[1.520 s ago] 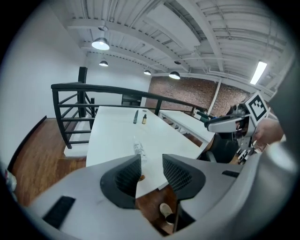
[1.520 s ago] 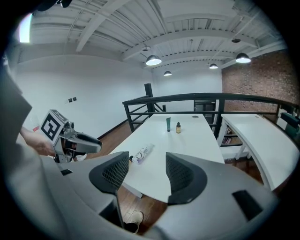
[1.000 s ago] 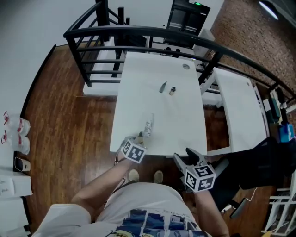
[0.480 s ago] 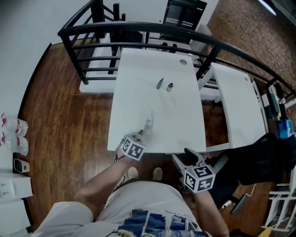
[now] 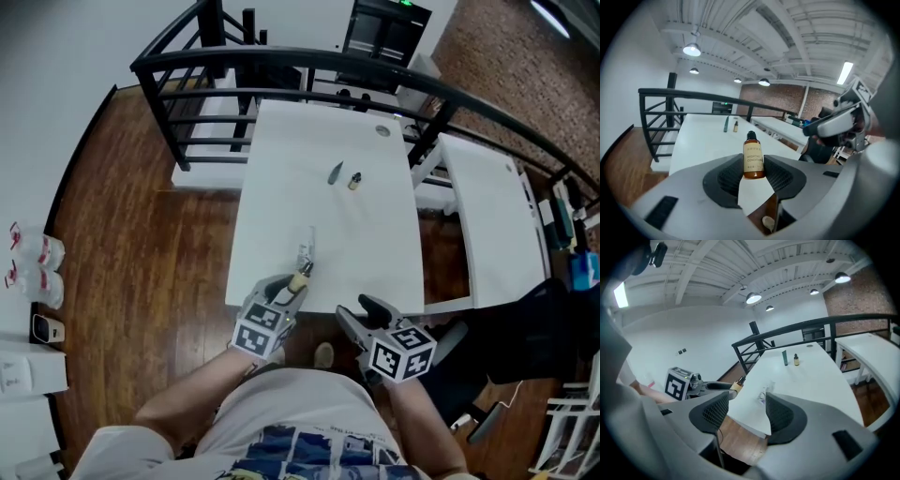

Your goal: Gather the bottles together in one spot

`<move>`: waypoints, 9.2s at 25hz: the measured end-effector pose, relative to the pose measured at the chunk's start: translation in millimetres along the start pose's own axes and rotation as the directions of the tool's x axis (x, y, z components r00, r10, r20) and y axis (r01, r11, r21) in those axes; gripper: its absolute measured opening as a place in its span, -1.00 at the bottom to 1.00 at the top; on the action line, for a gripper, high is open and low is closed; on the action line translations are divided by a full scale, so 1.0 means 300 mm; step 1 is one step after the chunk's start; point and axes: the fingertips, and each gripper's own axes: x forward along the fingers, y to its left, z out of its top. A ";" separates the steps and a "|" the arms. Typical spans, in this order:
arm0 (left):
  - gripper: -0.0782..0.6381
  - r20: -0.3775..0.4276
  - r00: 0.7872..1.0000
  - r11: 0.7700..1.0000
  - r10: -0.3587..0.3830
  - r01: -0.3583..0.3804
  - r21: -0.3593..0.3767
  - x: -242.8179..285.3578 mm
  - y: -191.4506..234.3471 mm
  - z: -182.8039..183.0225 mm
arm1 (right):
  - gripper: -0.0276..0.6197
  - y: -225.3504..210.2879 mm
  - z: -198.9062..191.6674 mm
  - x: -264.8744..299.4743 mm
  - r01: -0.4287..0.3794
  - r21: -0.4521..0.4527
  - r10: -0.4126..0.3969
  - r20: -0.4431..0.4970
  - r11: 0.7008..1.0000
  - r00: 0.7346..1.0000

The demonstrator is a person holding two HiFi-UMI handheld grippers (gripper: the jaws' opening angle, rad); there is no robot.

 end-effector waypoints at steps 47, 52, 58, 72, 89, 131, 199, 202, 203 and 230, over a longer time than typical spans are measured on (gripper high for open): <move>-0.54 -0.192 0.909 0.810 -0.369 0.416 0.414 0.397 -0.511 0.442 | -0.48 -0.372 0.201 -0.004 -0.091 -0.364 0.089 -0.023 0.927 0.996; -0.55 -0.152 0.943 0.861 -0.297 0.333 0.385 0.545 -0.447 0.524 | -0.26 -0.540 0.240 0.016 -0.066 -0.335 0.066 -0.011 0.940 0.998; -0.55 -0.120 0.986 0.917 -0.116 0.153 0.368 0.723 -0.237 0.567 | -0.03 -0.693 0.277 0.010 -0.045 -0.281 0.050 0.011 0.959 0.999; -0.55 -0.123 0.986 0.950 0.113 -0.071 0.303 1.088 0.061 0.515 | 0.04 -0.882 0.236 -0.068 -0.015 -0.224 0.014 -0.003 0.974 1.000; -0.55 -0.061 0.981 0.969 0.185 -0.171 0.179 1.261 0.182 0.436 | 0.04 -1.027 0.199 -0.099 0.028 -0.170 -0.039 -0.061 0.985 0.997; -0.35 0.104 0.980 0.980 0.167 -0.176 0.087 0.636 0.025 0.547 | 0.04 -0.741 0.223 -0.094 -0.034 -0.192 0.038 0.017 0.981 0.999; -0.24 -0.655 0.729 0.979 0.200 -0.176 0.103 0.571 0.209 -0.227 | 0.04 -0.585 0.143 -0.141 0.052 -0.172 -0.054 -0.004 0.984 0.999; -0.26 -0.635 0.749 0.976 0.187 -0.215 0.034 0.570 0.206 -0.210 | 0.04 -0.631 0.156 -0.124 0.018 -0.156 -0.019 -0.005 0.988 1.000; -0.27 -0.595 0.792 0.979 0.136 -0.201 -0.045 0.584 0.176 -0.189 | 0.04 -0.638 0.162 -0.114 0.002 -0.152 -0.003 -0.004 0.988 1.000; -0.18 -0.077 0.952 0.947 -0.296 0.303 0.108 0.464 -0.362 0.613 | -0.31 -0.496 0.297 0.119 -0.119 -0.343 0.130 0.011 0.932 0.991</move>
